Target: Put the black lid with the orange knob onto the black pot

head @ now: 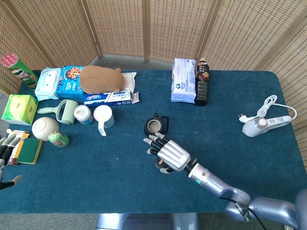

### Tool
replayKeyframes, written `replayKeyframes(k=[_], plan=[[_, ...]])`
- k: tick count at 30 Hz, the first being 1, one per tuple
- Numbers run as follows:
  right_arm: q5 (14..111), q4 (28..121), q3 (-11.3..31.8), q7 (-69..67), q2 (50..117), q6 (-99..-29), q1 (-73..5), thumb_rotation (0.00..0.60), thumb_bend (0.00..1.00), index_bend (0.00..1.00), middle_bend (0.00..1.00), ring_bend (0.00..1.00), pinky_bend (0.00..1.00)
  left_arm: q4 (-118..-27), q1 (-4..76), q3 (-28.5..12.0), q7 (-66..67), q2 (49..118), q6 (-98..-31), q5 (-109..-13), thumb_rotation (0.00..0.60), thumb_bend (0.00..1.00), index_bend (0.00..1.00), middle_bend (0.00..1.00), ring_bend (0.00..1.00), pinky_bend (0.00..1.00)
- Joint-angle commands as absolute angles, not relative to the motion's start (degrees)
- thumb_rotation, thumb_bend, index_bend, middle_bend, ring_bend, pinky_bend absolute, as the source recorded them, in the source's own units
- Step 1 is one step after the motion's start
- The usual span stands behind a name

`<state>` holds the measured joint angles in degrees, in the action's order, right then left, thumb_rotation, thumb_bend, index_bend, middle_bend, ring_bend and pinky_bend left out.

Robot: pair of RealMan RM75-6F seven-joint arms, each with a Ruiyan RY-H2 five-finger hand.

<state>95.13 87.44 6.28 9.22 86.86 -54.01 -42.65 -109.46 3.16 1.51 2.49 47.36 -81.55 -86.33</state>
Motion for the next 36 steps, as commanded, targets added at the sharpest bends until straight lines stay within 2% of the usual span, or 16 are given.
replayKeyframes(k=[1,10,36], plan=[[94.8,85.7,6.3,10.5,88.0,-53.1,-43.5,0.520,0.24,0.30,0.05,0.06,0.04,-109.4,3.1,1.5,2.5,47.4,-81.6,-86.4,0.600,0.17,0.00,0.00,0.00,0.11],[94.3,81.3,4.7,12.9,90.2,-50.5,-45.5,0.524,0.26,0.32,0.04,0.06,0.04,-109.3,3.3,1.4,2.8,47.5,-81.1,-85.6,0.600,0.17,0.00,0.00,0.00,0.11],[90.2,80.3,2.6,16.9,90.0,-47.6,-47.2,0.524,0.27,0.32,0.04,0.06,0.04,-109.8,3.7,1.6,4.0,47.8,-80.3,-85.2,0.600,0.17,0.00,0.00,0.00,0.11]])
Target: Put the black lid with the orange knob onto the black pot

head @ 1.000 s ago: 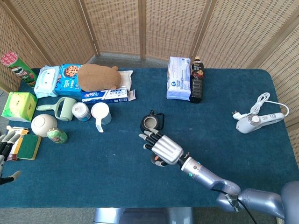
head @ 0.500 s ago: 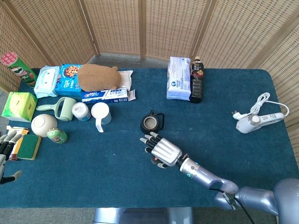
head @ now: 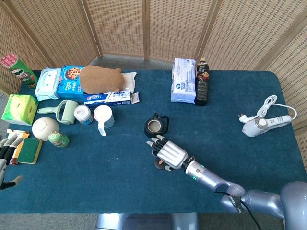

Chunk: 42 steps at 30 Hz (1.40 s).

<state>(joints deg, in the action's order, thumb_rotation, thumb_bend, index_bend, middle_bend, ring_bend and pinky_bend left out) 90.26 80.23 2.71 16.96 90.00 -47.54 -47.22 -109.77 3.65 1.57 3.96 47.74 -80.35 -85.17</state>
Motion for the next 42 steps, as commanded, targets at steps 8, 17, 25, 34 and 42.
replayKeyframes(k=[8,17,25,34,42], plan=[[90.6,79.9,1.7,16.7,90.3,-48.2,-47.2,0.522,0.27,0.29,0.04,0.06,0.04,-110.0,3.7,1.7,4.5,47.9,-80.3,-85.2,0.600,0.17,0.00,0.00,0.00,0.11],[90.3,77.9,1.1,16.5,91.5,-48.0,-47.4,0.522,0.27,0.29,0.04,0.06,0.04,-110.0,3.7,1.7,4.4,47.9,-80.3,-85.2,0.600,0.17,0.00,0.00,0.00,0.11],[89.9,77.7,0.9,16.3,91.4,-47.8,-47.5,0.524,0.27,0.29,0.04,0.06,0.05,-110.1,3.7,1.8,4.8,47.9,-80.2,-85.2,0.600,0.17,0.00,0.00,0.00,0.11],[89.4,76.8,0.7,15.0,91.9,-47.6,-47.6,0.526,0.28,0.32,0.04,0.06,0.05,-110.2,3.7,1.9,4.9,48.0,-80.2,-85.3,0.600,0.17,0.00,0.00,0.00,0.11],[89.2,76.5,0.5,13.7,92.1,-47.5,-47.7,0.526,0.29,0.36,0.04,0.07,0.05,-110.2,3.6,1.9,4.8,48.0,-80.3,-85.3,0.600,0.17,0.00,0.00,0.00,0.11]])
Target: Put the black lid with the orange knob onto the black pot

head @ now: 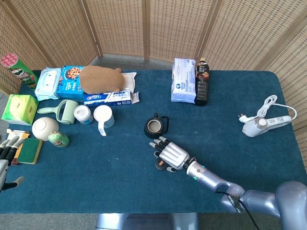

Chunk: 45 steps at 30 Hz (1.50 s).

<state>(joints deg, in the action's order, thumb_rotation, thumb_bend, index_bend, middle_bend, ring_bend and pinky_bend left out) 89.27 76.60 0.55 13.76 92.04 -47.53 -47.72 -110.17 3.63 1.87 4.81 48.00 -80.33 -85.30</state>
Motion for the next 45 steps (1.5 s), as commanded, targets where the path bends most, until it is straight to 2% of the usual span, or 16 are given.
replayKeyframes(k=[1,12,21,36,41,45], plan=[[89.2,76.5,0.5,13.7,92.1,-47.5,-47.7,0.526,0.29,0.37,0.04,0.07,0.05,-110.2,3.6,1.9,4.8,48.0,-80.4,-85.3,0.600,0.17,0.00,0.00,0.00,0.11],[89.3,79.3,0.7,12.3,90.5,-49.1,-47.3,0.527,0.30,0.39,0.05,0.07,0.06,-110.1,3.6,1.9,4.5,47.9,-80.4,-85.4,0.600,0.17,0.00,0.00,0.00,0.11],[86.7,83.5,2.8,11.5,87.2,-49.7,-47.1,0.526,0.30,0.39,0.05,0.07,0.06,-110.1,3.6,2.1,4.2,47.7,-80.3,-85.7,0.600,0.17,0.00,0.00,0.00,0.11],[77.6,91.3,10.4,12.7,80.8,-50.7,-47.7,0.527,0.31,0.40,0.05,0.07,0.06,-109.8,3.2,2.3,2.5,47.1,-81.3,-86.8,0.600,0.17,0.00,0.00,0.00,0.11],[73.8,91.5,12.3,14.3,80.3,-49.9,-48.6,0.526,0.31,0.40,0.04,0.07,0.07,-109.8,3.2,2.4,2.3,47.0,-81.1,-86.9,0.600,0.17,0.00,0.00,0.00,0.11],[66.9,90.2,14.7,16.4,80.9,-48.0,-50.4,0.524,0.31,0.40,0.04,0.07,0.07,-109.9,3.1,2.4,2.2,46.9,-81.4,-87.0,0.600,0.17,0.00,0.00,0.00,0.11]])
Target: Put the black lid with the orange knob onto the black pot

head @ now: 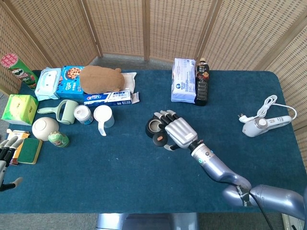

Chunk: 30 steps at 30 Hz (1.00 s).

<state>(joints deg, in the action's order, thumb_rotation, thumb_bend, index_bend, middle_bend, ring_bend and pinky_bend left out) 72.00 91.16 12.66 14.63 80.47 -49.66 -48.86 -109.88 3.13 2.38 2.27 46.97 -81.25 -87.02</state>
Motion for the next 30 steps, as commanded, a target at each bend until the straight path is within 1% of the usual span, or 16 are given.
replayKeyframes(k=[1,10,15,30], plan=[[64.7,90.0,15.3,17.4,81.2,-47.5,-51.1,0.521,0.31,0.40,0.04,0.07,0.07,-109.8,3.1,2.4,2.1,46.9,-81.4,-87.0,0.600,0.17,0.00,0.00,0.00,0.11],[51.3,86.9,17.4,24.6,84.9,-46.9,-56.3,0.527,0.31,0.40,0.04,0.07,0.07,-109.7,3.3,2.2,1.5,46.7,-81.0,-86.6,0.600,0.17,0.00,0.00,0.00,0.11],[45.8,84.8,17.4,27.9,87.2,-47.0,-59.2,0.527,0.31,0.41,0.04,0.07,0.07,-109.6,3.3,2.2,0.6,46.4,-81.0,-86.7,0.600,0.17,0.00,0.00,0.00,0.11],[38.0,78.9,16.6,30.0,92.1,-46.9,-63.4,0.524,0.31,0.41,0.04,0.07,0.07,-109.0,3.7,1.9,-1.2,45.8,-80.0,-85.9,0.600,0.17,0.00,0.00,0.00,0.11]])
